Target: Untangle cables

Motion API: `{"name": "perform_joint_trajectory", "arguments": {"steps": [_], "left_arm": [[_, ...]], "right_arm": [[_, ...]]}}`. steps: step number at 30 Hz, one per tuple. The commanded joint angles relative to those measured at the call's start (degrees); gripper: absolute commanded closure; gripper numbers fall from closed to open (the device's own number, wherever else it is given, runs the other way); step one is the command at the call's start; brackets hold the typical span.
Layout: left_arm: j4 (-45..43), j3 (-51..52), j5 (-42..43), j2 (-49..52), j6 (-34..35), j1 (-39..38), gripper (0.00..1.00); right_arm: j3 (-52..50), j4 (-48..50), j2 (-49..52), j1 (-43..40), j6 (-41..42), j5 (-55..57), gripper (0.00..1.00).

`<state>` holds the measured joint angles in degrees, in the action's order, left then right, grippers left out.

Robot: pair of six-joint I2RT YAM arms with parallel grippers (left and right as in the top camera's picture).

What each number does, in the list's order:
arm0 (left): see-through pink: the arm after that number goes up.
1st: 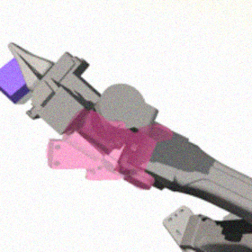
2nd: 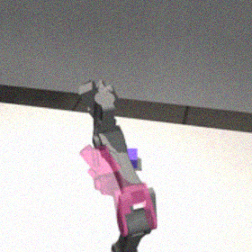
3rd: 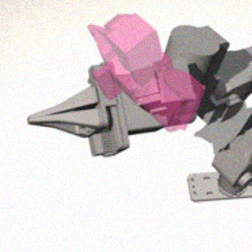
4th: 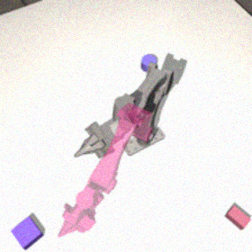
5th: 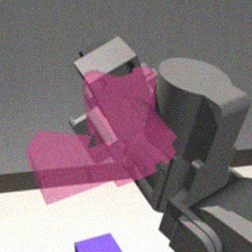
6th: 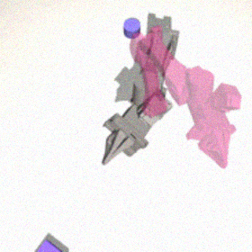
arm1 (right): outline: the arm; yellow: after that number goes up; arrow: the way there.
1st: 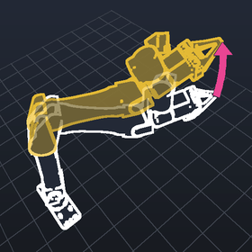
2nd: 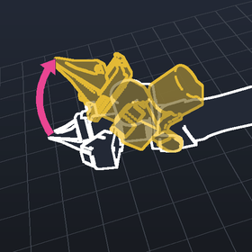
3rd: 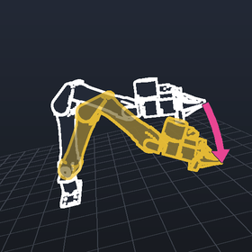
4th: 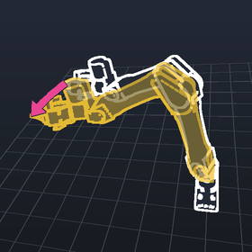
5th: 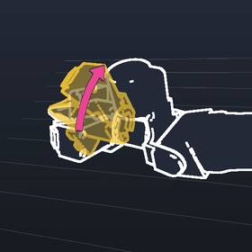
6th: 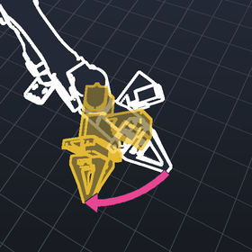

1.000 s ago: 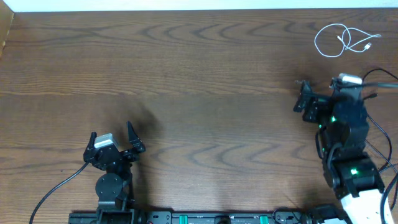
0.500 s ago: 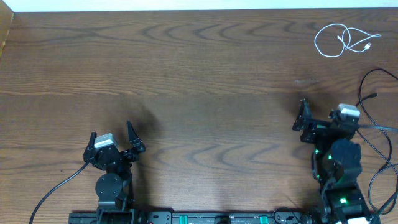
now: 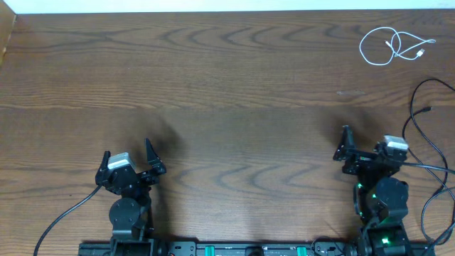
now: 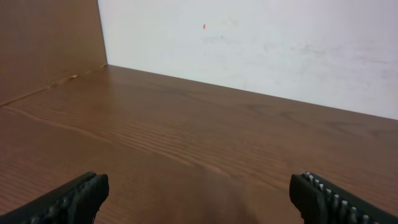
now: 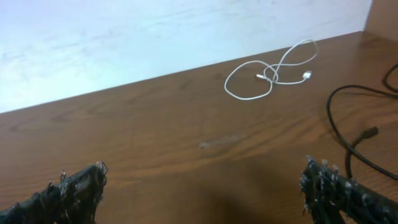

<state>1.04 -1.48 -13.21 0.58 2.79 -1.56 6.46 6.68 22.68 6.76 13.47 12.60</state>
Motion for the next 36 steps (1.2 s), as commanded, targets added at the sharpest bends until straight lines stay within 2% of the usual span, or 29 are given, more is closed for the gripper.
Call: {"name": "perform_joint_trajectory", "arguments": {"steps": [1, 14, 26, 36], "left_arm": [[1.95, 1.20, 0.11, -0.35, 0.07, 0.26, 0.02], [1.92, 1.20, 0.11, -0.35, 0.07, 0.26, 0.02], [1.95, 1.20, 0.13, -0.35, 0.07, 0.26, 0.02], [1.95, 1.20, 0.11, -0.35, 0.07, 0.26, 0.02]], "right_arm": [[-1.29, 0.02, -1.88, -2.49, 0.61, -3.10, 0.01], [-6.08, 4.33, -6.25, -5.20, -1.36, -6.38, 0.01], [-6.16, 1.97, -9.90, -6.47, -1.97, -6.38, 0.01], [-6.16, -3.61, -15.41, -7.61, -2.45, -7.17, 0.01]]}}
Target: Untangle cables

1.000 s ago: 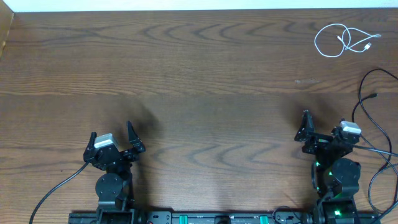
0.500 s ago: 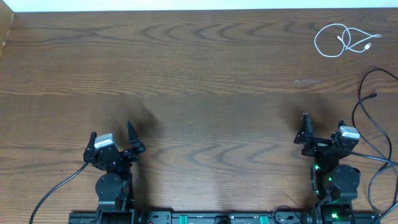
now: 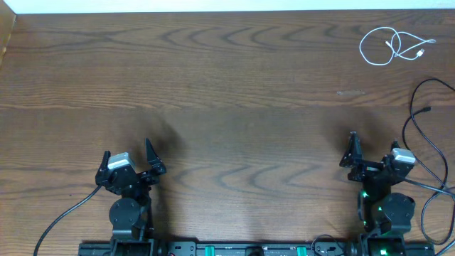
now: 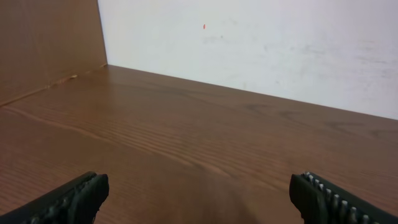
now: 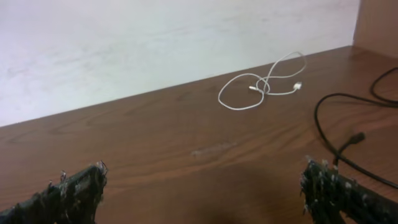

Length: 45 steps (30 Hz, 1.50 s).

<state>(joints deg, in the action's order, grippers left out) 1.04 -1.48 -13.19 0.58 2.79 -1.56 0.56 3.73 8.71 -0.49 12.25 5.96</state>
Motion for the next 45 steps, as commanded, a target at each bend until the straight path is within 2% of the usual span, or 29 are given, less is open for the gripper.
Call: {"name": "perform_joint_trajectory", "arguments": {"steps": [1, 10, 45], "left_arm": [[1.92, 1.20, 0.09, -0.35, 0.07, 0.26, 0.02], [1.95, 1.20, 0.09, -0.35, 0.07, 0.26, 0.02], [1.92, 1.20, 0.09, -0.35, 0.07, 0.26, 0.02]], "right_arm": [[-0.26, -1.22, -1.99, -0.39, -1.33, -0.52, 0.01], [-0.28, -7.32, -8.46, -1.60, -2.27, -0.57, 0.01], [-0.28, -7.85, -8.41, -5.57, -3.56, -3.61, 0.01]]}}
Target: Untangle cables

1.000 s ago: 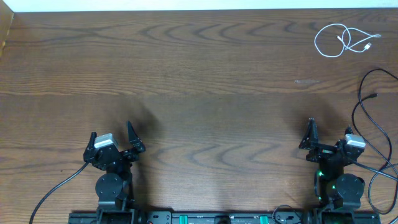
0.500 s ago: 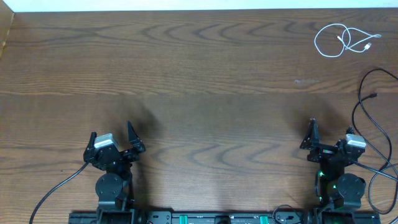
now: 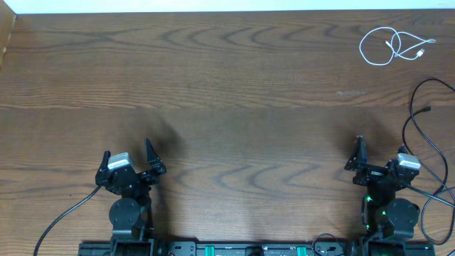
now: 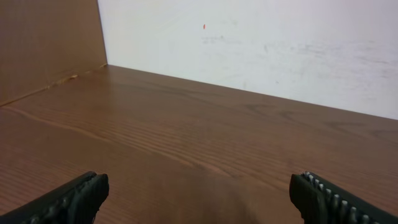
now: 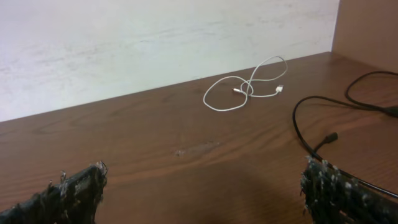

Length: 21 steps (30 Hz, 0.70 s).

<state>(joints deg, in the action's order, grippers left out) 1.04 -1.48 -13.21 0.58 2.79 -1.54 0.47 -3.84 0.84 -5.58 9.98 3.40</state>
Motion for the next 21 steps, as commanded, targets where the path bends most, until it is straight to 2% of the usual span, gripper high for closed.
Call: {"name": "perform_joint_trajectory", "arguments": {"steps": [1, 6, 21], "left_arm": [[1.95, 1.20, 0.11, -0.35, 0.07, 0.24, 0.02], [1.92, 1.20, 0.11, -0.35, 0.07, 0.24, 0.02], [1.95, 1.20, 0.11, -0.35, 0.07, 0.24, 0.02]], "right_arm": [[-0.20, -0.33, -0.55, -0.48, -1.66, -1.31, 0.01], [-0.20, -0.68, -0.55, -0.48, -4.98, -2.19, 0.01], [-0.20, -0.72, -0.55, -0.48, -2.73, -2.75, 0.01]]}}
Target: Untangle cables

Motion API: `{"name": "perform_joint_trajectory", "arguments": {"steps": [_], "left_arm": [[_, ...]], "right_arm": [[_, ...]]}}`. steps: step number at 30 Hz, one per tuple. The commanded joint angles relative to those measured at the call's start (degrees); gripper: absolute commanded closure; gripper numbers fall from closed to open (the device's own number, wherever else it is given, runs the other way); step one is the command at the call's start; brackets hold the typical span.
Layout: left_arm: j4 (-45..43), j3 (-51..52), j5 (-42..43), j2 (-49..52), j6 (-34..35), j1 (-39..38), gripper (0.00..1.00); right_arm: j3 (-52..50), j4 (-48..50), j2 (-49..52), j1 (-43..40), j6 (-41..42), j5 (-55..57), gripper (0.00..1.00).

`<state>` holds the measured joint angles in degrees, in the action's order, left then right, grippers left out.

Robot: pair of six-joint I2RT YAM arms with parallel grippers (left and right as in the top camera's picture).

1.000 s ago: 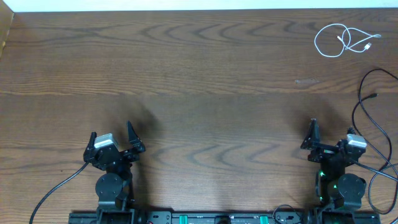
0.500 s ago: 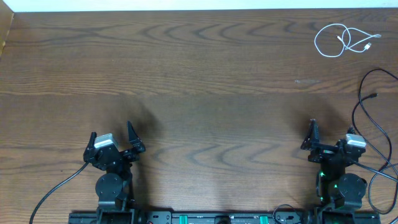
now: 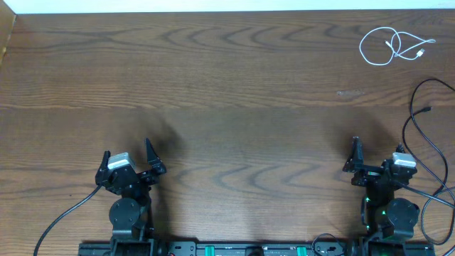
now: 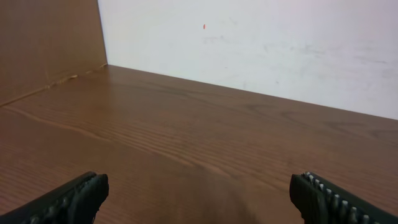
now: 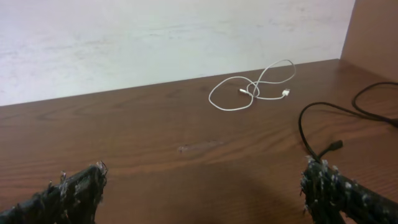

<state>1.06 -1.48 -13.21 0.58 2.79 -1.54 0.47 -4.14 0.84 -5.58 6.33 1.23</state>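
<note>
A thin white cable [image 3: 389,45] lies looped on itself at the far right corner of the table, also visible as the white cable [image 5: 252,90] ahead of the right wrist. A black cable [image 3: 419,121] curls along the right edge, its plug end [image 5: 333,147] near my right gripper. My right gripper [image 3: 373,162] stands open near the front right, nothing between its fingers [image 5: 74,190]. My left gripper [image 3: 128,162] rests open at the front left, far from both cables, with bare wood between its fingers [image 4: 74,194].
The brown wooden table [image 3: 227,85] spreads between the arms. A white wall [image 4: 261,43] backs it, with a wooden side panel [image 4: 43,43] at the left and another [image 5: 376,31] at the right. Arm supply cables trail off the front edge.
My right gripper has turned slightly back to the left, so the white cable sits a little further right in its view. The left arm and both cables are unchanged.
My right gripper first stood open further out over the table at the right. It then sat drawn back toward the front edge, and later further right and back still. The left gripper stayed open at the front left throughout. Neither cable has moved.
</note>
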Motion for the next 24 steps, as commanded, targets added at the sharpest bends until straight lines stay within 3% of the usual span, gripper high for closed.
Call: {"name": "perform_joint_trajectory", "arguments": {"steps": [1, 24], "left_arm": [[1.90, 1.20, 0.11, -0.35, 0.07, 0.24, 0.02], [1.92, 1.20, 0.11, -0.35, 0.07, 0.24, 0.02]], "right_arm": [[-0.20, -0.42, -0.55, -0.48, 0.90, -0.63, 0.01], [-0.20, -0.42, -0.55, 1.33, -0.59, -1.42, 0.01]]}}
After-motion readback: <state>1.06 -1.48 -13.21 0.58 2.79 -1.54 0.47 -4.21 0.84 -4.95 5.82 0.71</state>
